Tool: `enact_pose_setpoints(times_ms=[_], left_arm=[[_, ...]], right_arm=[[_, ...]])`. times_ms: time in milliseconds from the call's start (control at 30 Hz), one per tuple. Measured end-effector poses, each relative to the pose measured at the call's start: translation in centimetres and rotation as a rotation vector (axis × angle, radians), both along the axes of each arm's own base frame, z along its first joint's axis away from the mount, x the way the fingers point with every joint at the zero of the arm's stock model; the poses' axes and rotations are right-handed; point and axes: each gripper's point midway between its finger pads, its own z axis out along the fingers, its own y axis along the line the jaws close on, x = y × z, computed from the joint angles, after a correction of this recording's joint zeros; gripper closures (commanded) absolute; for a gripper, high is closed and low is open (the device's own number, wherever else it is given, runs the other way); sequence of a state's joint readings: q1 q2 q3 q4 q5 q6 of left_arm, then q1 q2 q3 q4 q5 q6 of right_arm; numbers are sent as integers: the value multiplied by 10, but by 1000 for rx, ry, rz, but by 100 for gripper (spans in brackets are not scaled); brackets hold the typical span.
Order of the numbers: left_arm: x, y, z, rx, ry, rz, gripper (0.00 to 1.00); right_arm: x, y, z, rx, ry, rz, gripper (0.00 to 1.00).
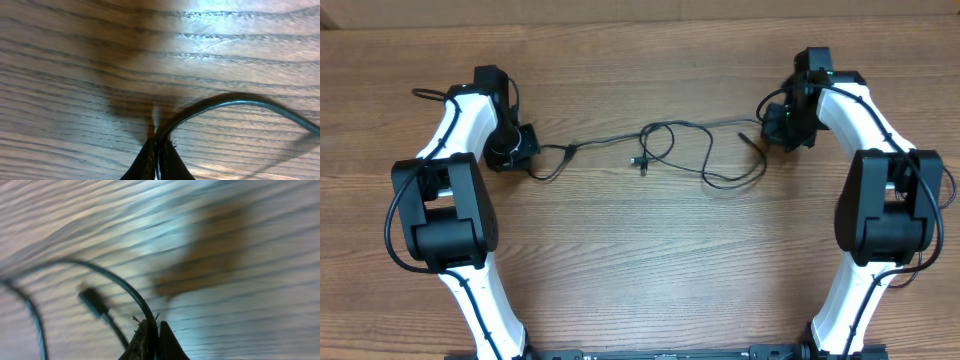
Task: Untangle cables
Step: 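Pull both grippers outward, stretching the cable across the table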
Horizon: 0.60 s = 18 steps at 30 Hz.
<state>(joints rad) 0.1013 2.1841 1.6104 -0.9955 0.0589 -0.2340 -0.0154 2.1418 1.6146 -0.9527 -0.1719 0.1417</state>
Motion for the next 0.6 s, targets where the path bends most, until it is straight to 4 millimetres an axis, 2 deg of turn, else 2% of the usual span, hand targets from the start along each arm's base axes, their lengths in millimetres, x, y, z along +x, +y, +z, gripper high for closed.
enact_pose_setpoints(times_ms=[233,300,333,400,500,600], left_arm=[[-5,12,0,49,19,19,89],[-7,18,0,70,31,38,60],[-9,21,0,80,37,49,39],[-12,30,0,90,46,84,21],[-14,39,0,79,48,114,17],[-17,40,0,56,56,128,22]], right_arm=[[-2,30,4,86,-10,95,96],[-3,35,4,98,-12,110,96],[-3,37,5,102,-12,117,96],[-3,39,5,107,-13,123,96],[-3,40,5,110,-14,124,96],[-3,40,5,110,-13,124,96]])
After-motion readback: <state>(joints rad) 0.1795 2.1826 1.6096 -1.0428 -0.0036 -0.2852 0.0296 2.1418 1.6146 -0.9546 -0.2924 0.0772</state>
